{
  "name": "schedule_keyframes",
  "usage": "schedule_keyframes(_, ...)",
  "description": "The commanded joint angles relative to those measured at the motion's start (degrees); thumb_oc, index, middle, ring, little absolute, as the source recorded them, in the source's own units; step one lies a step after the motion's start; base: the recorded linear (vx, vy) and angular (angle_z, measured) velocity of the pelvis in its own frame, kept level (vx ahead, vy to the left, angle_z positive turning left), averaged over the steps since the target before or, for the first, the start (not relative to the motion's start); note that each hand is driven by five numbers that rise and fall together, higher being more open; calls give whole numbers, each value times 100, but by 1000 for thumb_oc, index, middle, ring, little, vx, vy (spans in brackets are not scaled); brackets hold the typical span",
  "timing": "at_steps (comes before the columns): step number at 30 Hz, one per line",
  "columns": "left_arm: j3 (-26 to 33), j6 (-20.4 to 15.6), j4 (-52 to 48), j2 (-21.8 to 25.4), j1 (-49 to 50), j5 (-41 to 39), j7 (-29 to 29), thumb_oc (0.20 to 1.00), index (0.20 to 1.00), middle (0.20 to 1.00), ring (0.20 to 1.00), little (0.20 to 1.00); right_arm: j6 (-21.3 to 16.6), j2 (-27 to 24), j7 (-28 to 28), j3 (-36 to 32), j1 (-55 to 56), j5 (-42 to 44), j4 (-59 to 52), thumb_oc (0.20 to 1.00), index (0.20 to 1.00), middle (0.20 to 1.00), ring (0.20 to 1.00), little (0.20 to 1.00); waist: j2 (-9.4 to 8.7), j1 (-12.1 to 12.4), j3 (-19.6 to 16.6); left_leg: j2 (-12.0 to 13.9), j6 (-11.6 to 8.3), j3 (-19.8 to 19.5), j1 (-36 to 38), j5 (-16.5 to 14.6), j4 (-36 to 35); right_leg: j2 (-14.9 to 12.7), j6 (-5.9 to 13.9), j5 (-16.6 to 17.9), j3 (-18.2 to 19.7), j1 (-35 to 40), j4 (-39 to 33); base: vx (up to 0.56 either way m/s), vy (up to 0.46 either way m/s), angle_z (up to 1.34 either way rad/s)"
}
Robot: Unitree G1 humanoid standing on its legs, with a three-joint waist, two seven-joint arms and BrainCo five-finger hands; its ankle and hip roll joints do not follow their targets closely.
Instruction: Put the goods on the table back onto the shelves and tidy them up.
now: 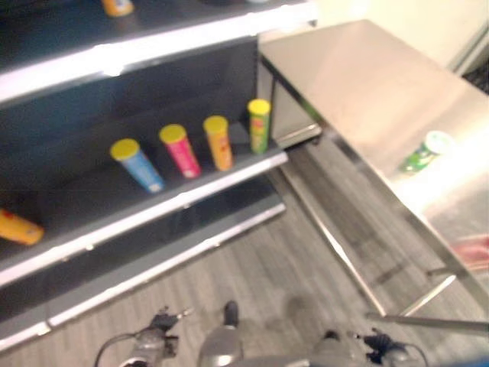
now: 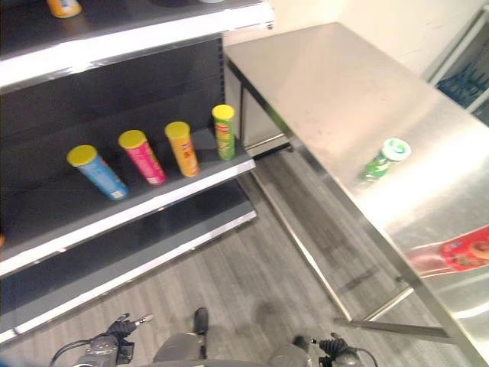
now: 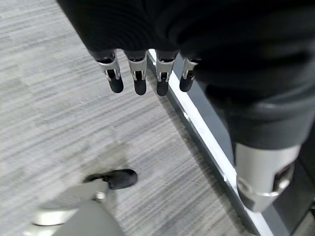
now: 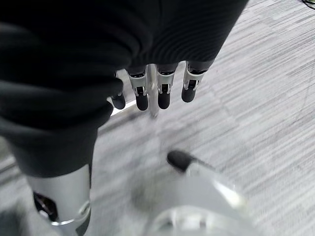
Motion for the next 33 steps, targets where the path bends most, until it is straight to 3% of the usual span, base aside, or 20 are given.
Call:
schedule_keyframes(1, 88, -127, 122, -38, -344, 59, 49, 1000, 1000, 1000, 1000, 1000, 45, -154, -54, -87, 65, 32, 45, 1000, 1000, 1000, 1000, 1000, -43, -14, -120, -121, 13, -482, -178, -868, 395, 66, -2, 356, 56, -259, -250, 10, -212, -36)
schedule_keyframes(4, 27, -137, 132, -75, -403, 57, 57, 1000, 1000, 1000, 1000, 1000, 24, -164, -98, -142, 134, 138, 77, 1000, 1000, 1000, 1000, 1000, -83, -115, -171, 214, -220, -434, -70, -696, 237, 412, -89, 30, 44, -159, -395, 47, -276, -16)
schedule_keyframes(6, -145, -137, 57, -131, -476, 158, 13, 1000, 1000, 1000, 1000, 1000, 0, -206, -133, -190, 184, 219, 142, 1000, 1000, 1000, 1000, 1000, -53, -206, -135, 523, -373, -490, -47, -620, 296, 739, -281, -299, 15, -79, -339, 31, -308, -3)
schedule_keyframes(8, -180, -133, 28, -149, -500, 155, 4, 1000, 1000, 1000, 1000, 1000, -15, -226, -143, -193, 190, 232, 156, 1000, 1000, 1000, 1000, 1000, -45, -217, -104, 592, -394, -527, -112, -633, 448, 801, -341, -358, -29, -69, -308, -13, -171, 8)
schedule_keyframes(9, -269, -130, -71, -221, -573, 101, -29, 1000, 1000, 1000, 1000, 1000, -23, -266, -174, -168, 168, 242, 233, 1000, 1000, 1000, 1000, 1000, -37, -234, 1, 603, -386, -596, -272, -677, 919, 873, -469, -448, -104, -39, -259, -49, -195, 10)
schedule_keyframes(11, -355, -133, -111, -281, -652, 77, -50, 1000, 1000, 1000, 1000, 1000, 2, -320, -187, -175, 134, 236, 306, 1000, 1000, 1000, 1000, 1000, -49, -228, 83, 359, -348, -801, -455, -761, 1233, 851, -514, -471, -99, 6, -301, -46, -71, 22)
schedule_keyframes(13, -392, -142, -105, -328, -657, 72, -73, 1000, 1000, 1000, 1000, 1000, 7, -359, -203, -171, 143, 186, 399, 1000, 1000, 1000, 1000, 1000, -28, -144, 70, -199, -214, -1447, -447, -955, 963, 925, -512, -452, 95, -17, -336, 21, 25, 19)
schedule_keyframes(14, -399, -159, -98, -348, -641, 84, -85, 1000, 1000, 1000, 1000, 1000, 8, -358, -184, -172, 155, 144, 425, 1000, 1000, 1000, 1000, 1000, -24, -153, 28, -338, -174, -1622, -455, -976, 871, 941, -502, -430, 169, -34, -363, 63, 64, -21)
schedule_keyframes(16, -422, -181, -50, -352, -641, 114, -72, 1000, 1000, 1000, 1000, 1000, 6, -370, -186, -227, 150, 139, 465, 1000, 1000, 1000, 1000, 1000, 4, -199, -15, -368, -156, -1628, -422, -952, 762, 951, -486, -406, 236, -44, -387, 73, 93, -43)
schedule_keyframes(19, -331, -209, -12, -293, -523, 142, -74, 1000, 1000, 1000, 1000, 1000, 45, -430, -202, -590, 286, 272, 643, 1000, 1000, 1000, 1000, 1000, 97, -354, -188, -289, -59, -1216, -97, -831, 279, 923, -392, -332, 427, -101, -459, 101, 162, -28)
schedule_keyframes(23, -194, -217, -86, -160, -452, 63, -90, 1000, 1000, 1000, 1000, 1000, 103, -673, -215, -1101, 449, 526, 969, 1000, 1000, 1000, 1000, 1000, 127, -427, -189, -273, -21, -1033, 71, -815, 133, 906, -354, -302, 594, -149, -446, 49, 96, -47)
schedule_keyframes(25, -41, -249, -112, -10, -356, 49, -120, 1000, 1000, 1000, 1000, 1000, 107, -1120, -241, -1843, 773, 874, 1301, 1000, 1000, 1000, 1000, 1000, 108, -512, -213, -268, -6, -928, 189, -849, 75, 878, -307, -283, 671, -121, -461, 115, 124, -28)
schedule_keyframes(26, 23, -264, -103, 97, -293, 100, -167, 1000, 1000, 1000, 1000, 1000, 124, -1576, -266, -2402, 1002, 1080, 1560, 1000, 1000, 1000, 1000, 1000, 84, -561, -247, -262, -11, -886, 257, -874, 44, 851, -272, -264, 680, -94, -473, 84, 64, -16)
schedule_keyframes(27, 17, -265, -102, 89, -294, 101, -166, 1000, 1000, 1000, 1000, 1000, 121, -1585, -261, -2410, 1008, 1079, 1564, 1000, 1000, 1000, 1000, 1000, 94, -553, -244, -260, -11, -883, 263, -877, 43, 853, -271, -265, 682, -89, -474, 91, 57, -17)
schedule_keyframes(30, 34, -301, -99, 202, -253, 229, -155, 1000, 1000, 1000, 1000, 1000, 18, -2384, -463, -3483, 1316, 1563, 1697, 1000, 1000, 1000, 1000, 1000, 55, -639, -308, -253, -33, -836, 331, -883, 0, 807, -206, -214, 672, -55, -506, 63, 51, -9)
schedule_keyframes(31, 30, -301, -97, 199, -251, 229, -154, 1000, 1000, 1000, 1000, 1000, 18, -2385, -463, -3486, 1323, 1562, 1696, 1000, 1000, 1000, 1000, 1000, 64, -636, -323, -245, -36, -837, 342, -921, -1, 815, -200, -240, 671, -40, -518, 62, 37, -4)
schedule_keyframes(33, 39, -324, -113, 209, -250, 230, -88, 1000, 1000, 1000, 1000, 1000, -218, -2745, -655, -3944, 1339, 1976, 1288, 1000, 1000, 1000, 1000, 1000, 50, -699, -349, -245, -48, -811, 372, -954, -1, 809, -169, -221, 695, -35, -530, 47, 52, -4)
